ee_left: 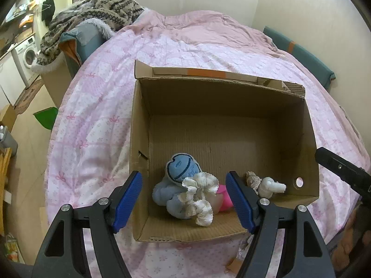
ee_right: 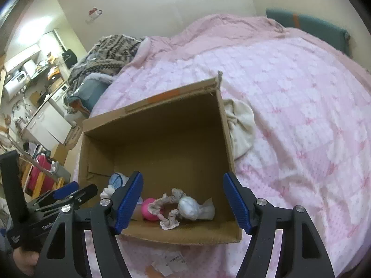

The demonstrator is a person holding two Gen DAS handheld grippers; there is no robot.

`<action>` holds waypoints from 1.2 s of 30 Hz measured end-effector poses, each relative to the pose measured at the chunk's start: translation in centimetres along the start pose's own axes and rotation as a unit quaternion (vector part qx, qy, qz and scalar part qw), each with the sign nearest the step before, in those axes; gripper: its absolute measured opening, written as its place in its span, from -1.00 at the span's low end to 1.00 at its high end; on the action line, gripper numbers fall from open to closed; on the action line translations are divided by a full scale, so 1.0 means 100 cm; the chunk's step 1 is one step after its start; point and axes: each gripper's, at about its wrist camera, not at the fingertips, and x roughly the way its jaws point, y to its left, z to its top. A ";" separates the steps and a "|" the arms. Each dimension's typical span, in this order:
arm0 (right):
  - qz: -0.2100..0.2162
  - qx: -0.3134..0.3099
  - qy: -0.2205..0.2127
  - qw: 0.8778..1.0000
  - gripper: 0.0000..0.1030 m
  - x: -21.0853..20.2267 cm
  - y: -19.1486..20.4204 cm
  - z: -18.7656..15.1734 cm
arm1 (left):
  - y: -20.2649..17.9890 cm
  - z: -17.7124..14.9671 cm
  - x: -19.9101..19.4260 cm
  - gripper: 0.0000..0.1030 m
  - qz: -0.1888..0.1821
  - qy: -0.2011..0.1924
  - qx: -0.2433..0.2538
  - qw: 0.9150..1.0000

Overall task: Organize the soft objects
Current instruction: 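Move both tools back toward the tan tube and plastic bag on the bed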

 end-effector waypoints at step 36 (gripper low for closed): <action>0.003 0.026 0.059 0.998 0.46 -0.031 0.004 -0.055 | 0.005 -0.048 -0.054 0.40 0.016 0.000 -0.009 1.000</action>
